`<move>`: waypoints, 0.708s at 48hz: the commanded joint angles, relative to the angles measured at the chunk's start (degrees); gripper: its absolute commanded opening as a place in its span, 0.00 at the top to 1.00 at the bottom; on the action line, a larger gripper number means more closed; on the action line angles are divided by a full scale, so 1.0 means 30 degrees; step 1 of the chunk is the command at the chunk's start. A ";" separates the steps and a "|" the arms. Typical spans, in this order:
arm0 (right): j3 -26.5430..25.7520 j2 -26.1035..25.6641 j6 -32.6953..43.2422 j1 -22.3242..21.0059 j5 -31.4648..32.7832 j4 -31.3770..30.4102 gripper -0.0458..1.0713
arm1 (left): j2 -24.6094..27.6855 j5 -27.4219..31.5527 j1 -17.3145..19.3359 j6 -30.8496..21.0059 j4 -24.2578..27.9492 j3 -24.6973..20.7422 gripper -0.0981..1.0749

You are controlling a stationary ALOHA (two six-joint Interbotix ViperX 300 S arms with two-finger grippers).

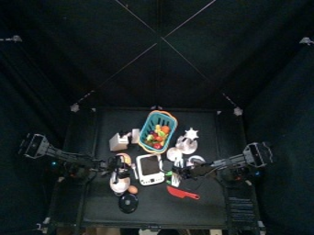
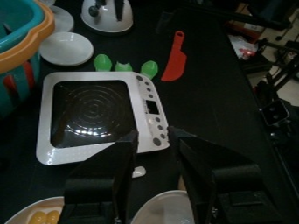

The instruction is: Grab corn shuck

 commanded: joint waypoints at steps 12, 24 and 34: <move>0.1670 0.0029 0.0000 0.1641 0.0381 0.2607 0.14 | -0.0586 -0.0117 0.0059 -0.0059 -0.1025 -0.0381 0.28; 0.2021 0.0879 0.0000 0.1670 -0.1113 0.2754 0.15 | -0.0586 -0.0234 0.0088 -0.0059 -0.2139 -0.0615 0.28; 0.1992 0.2139 0.0000 0.1670 -0.1406 0.2607 0.15 | -0.0586 -0.0264 0.0117 -0.0059 -0.2256 -0.0762 0.28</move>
